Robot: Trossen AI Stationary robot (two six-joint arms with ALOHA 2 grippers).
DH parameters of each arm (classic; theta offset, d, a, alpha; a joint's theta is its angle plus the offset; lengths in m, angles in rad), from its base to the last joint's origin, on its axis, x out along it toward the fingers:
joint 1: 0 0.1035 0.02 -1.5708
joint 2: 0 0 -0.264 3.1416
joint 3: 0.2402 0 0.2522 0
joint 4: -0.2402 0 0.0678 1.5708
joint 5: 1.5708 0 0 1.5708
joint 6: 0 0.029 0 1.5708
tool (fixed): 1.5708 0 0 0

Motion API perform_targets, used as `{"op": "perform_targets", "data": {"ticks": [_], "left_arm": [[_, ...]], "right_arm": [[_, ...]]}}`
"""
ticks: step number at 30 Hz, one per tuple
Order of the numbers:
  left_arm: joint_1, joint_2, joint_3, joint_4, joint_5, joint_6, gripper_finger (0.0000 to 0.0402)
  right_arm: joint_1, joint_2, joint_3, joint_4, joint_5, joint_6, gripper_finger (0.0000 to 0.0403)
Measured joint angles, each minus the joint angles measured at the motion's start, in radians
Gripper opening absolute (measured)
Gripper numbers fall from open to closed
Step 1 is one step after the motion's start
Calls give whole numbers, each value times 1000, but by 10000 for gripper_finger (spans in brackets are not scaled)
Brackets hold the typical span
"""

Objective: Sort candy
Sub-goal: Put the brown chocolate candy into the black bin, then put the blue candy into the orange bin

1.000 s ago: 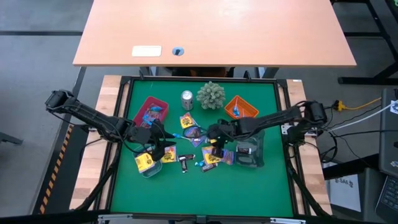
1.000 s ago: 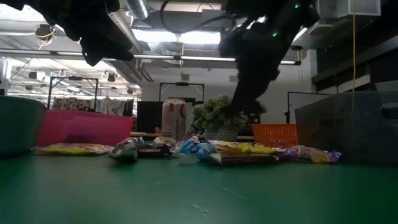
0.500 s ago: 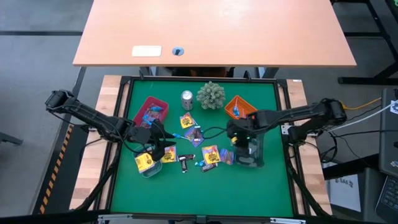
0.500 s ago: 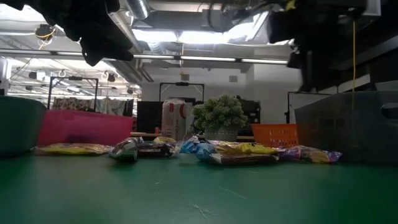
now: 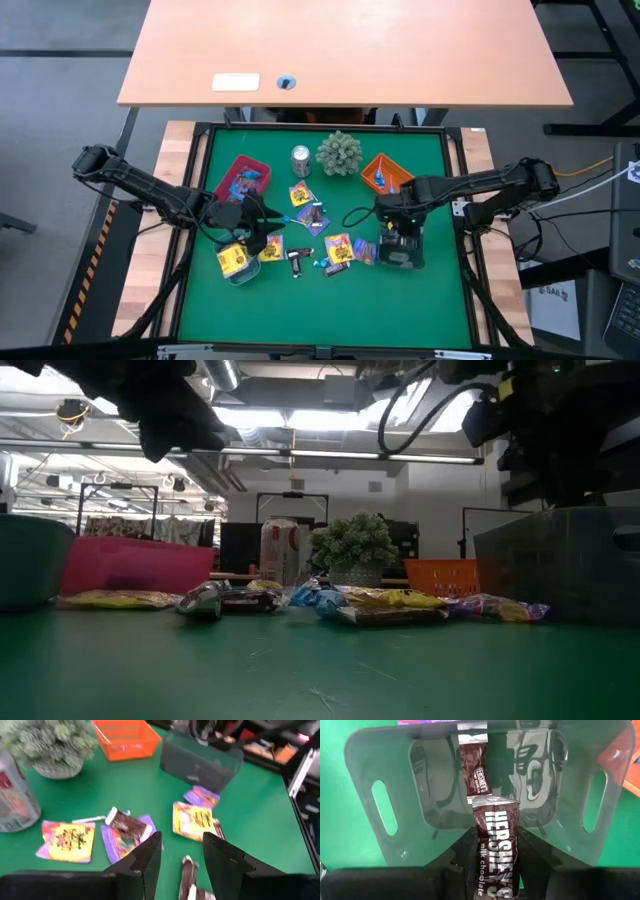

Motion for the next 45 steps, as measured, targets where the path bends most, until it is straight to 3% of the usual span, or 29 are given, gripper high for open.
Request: {"op": "perform_targets", "data": {"ticks": [9, 17, 25, 29, 37, 45], "left_arm": [[65, 40, 0, 188, 6, 204, 132], [151, 172, 0, 290, 151, 255, 132], [222, 318, -1, 286, 237, 257, 132], [244, 381, -1, 286, 241, 307, 132], [257, 478, -1, 248, 241, 361, 132], [257, 481, -1, 127, 229, 361, 132]], "right_arm": [[0, 0, 0, -1, 11, -1, 113], [0, 0, 1, -26, 41, -1, 125], [0, 0, 1, -26, 122, 0, 223], [0, 0, 1, -26, 123, 0, 254], [0, 0, 1, -19, 123, 0, 268], [0, 0, 1, -14, 123, 0, 269]]}}
